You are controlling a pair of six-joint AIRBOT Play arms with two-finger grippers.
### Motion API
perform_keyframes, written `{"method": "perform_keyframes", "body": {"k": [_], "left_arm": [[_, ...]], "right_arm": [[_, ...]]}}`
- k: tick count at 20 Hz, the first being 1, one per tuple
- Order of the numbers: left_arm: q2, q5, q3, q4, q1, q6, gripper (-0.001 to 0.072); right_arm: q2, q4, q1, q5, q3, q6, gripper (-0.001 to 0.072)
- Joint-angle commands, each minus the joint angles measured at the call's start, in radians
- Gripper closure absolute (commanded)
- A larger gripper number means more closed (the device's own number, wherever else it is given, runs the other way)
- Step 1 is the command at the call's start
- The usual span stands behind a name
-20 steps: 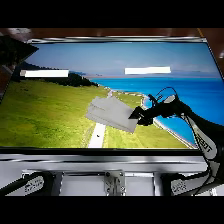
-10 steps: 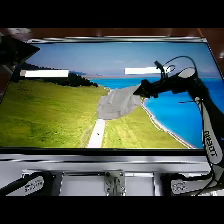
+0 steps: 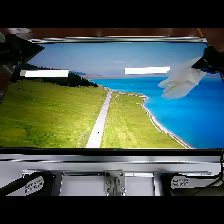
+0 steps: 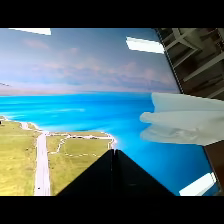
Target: Fold the shirts.
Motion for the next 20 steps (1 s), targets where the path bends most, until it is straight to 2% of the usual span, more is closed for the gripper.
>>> {"method": "perform_keyframes", "body": {"k": [1, 3, 5, 7, 10, 12, 14, 17, 20], "left_arm": [[0.001, -0.014, 0.0, 0.0, -0.002, -0.027, 0.0664], [0.001, -0.041, 0.0, 0.0, -0.002, -0.027, 0.0664], [0.001, -0.05, 0.0, 0.0, -0.002, -0.027, 0.0664], [0.001, -0.046, 0.0, 0.0, -0.002, -0.027, 0.0664], [0.001, -0.055, 0.0, 0.0, -0.002, -0.027, 0.0664], [0.001, -0.07, 0.0, 0.0, -0.002, -0.027, 0.0664], [0.001, -0.07, 0.0, 0.0, -0.002, -0.027, 0.0664], [0.002, -0.07, 0.0, -0.001, -0.009, -0.061, 0.0664], [0.002, -0.069, 0.0, 0.0, -0.03, -0.06, 0.0664]], "right_arm": [[-0.004, -0.045, -0.177, 0.028, 0.032, -0.127, 0.0647], [-0.021, -0.114, -0.248, 0.037, 0.032, -0.15, 0.0647], [-0.044, -0.105, -0.298, 0.039, 0.032, -0.151, 0.0647], [-0.055, 0.029, -0.311, -0.011, 0.032, -0.153, 0.0646], [-0.055, 0.322, -0.299, -0.2, 0.033, -0.226, 0.0647], [-0.055, 0.407, -0.296, -0.306, 0.033, -0.234, 0.0647], [-0.059, 0.326, -0.296, -0.298, 0.032, -0.234, 0.0647], [-0.075, 0.021, -0.291, -0.093, -0.003, -0.25, 0.0646], [-0.081, -0.169, -0.305, -0.028, -0.18, -0.225, 0.0646]]}}
